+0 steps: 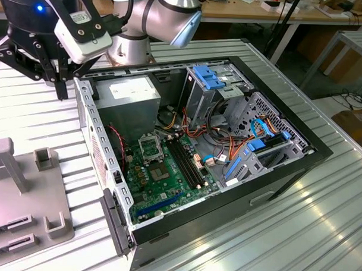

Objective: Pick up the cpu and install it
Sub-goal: 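Reach for the cpu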

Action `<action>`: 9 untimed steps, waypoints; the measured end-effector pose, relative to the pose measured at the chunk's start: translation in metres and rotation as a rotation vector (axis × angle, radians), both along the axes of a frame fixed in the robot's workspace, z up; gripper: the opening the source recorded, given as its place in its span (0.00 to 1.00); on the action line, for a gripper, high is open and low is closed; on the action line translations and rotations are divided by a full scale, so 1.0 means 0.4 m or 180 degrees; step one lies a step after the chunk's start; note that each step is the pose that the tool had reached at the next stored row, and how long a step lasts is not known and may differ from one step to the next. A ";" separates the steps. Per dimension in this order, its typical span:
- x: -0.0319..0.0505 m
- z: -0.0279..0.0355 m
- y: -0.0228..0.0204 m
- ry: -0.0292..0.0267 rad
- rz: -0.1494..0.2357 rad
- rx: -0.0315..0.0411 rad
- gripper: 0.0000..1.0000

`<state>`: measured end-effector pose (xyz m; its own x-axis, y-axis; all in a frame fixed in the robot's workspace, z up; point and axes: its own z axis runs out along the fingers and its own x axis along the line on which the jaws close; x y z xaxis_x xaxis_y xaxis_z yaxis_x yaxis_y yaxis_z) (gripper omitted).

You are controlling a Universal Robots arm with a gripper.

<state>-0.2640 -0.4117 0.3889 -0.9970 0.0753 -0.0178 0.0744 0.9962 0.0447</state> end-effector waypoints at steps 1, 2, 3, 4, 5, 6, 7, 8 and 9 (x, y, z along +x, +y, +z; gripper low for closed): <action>-0.002 0.000 0.000 0.0000 0.0000 0.0000 0.11; -0.005 0.000 0.000 0.0000 0.0000 0.0000 0.11; -0.009 0.000 0.000 0.0000 0.0000 0.0000 0.11; -0.014 0.000 0.000 0.0000 0.0000 0.0000 0.11; -0.017 0.000 0.000 0.0000 0.0000 0.0000 0.11; -0.020 0.000 0.000 0.0000 0.0000 0.0000 0.11; -0.023 0.000 0.000 0.0000 0.0000 0.0000 0.11; -0.026 0.000 0.000 0.0000 0.0000 0.0000 0.11; -0.030 0.000 0.000 0.0000 0.0000 0.0000 0.11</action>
<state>-0.2758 -0.4116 0.3887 -0.9970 0.0753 -0.0178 0.0745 0.9962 0.0446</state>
